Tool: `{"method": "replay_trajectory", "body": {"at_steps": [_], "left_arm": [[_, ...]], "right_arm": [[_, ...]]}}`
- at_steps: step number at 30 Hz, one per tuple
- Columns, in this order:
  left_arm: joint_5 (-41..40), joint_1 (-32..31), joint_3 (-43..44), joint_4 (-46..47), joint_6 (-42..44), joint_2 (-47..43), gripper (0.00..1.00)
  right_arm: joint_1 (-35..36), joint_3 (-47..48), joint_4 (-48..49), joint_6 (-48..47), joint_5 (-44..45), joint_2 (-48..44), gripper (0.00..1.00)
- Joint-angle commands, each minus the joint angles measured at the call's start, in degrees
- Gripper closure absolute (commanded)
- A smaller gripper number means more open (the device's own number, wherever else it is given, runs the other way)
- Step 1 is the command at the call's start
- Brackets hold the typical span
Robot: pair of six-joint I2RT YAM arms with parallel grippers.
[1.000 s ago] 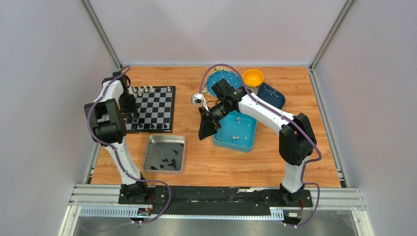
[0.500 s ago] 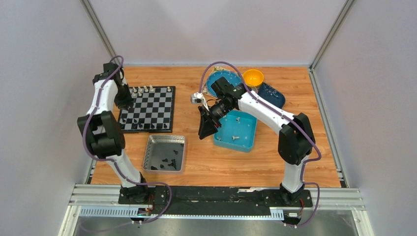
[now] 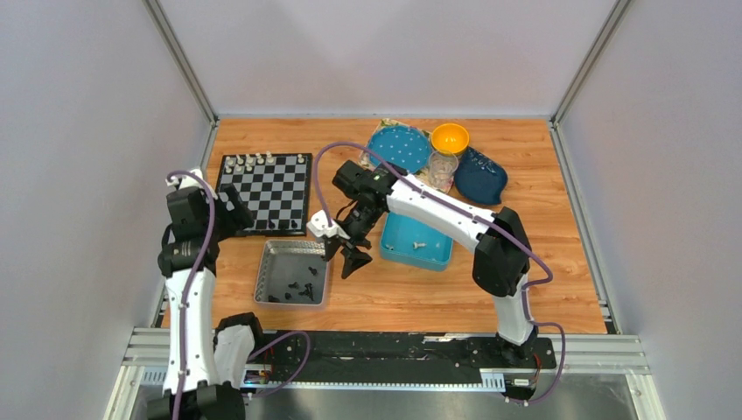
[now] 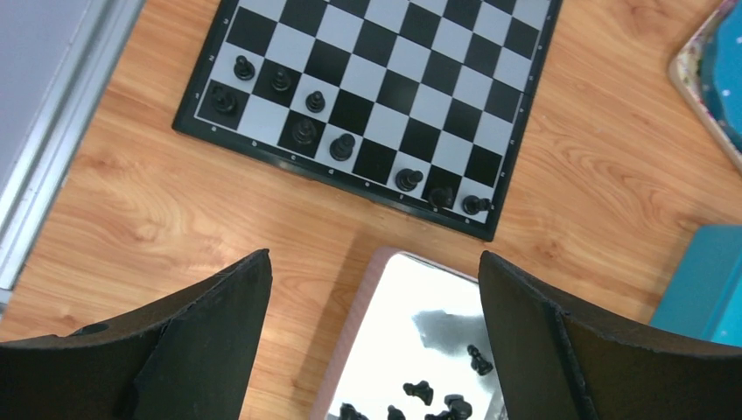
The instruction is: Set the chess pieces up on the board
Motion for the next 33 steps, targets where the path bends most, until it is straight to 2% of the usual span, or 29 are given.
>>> {"method": "replay_trajectory", "body": {"at_steps": [1,5,9,16,33], "left_arm": [[2.8,0.4,-3.6,0.1,-4.9,-7.0,0.06],[2.9,0.5,-5.7,-4.9,-6.4,-13.6,0.08],[-0.4,0.4,-5.5,-9.0,-6.3,-16.8,0.08],[-0.8,0.5,-6.0,-11.9,-7.0,-19.9,0.09],[-0.5,0.4,-7.4,-12.9,-7.7,-21.7,0.1]], "right_arm": [[3.3,1.5,14.2,8.3,6.2,2.2,0.41],[5.1,1.1,21.8,16.4,10.8,4.2,0.55],[6.7,0.5,26.9,21.5,15.0,6.1,0.61],[8.3,1.7,31.2,25.2,20.9,10.8,0.62],[10.0,2.2,30.5,22.4,28.7,15.9,0.63]]}}
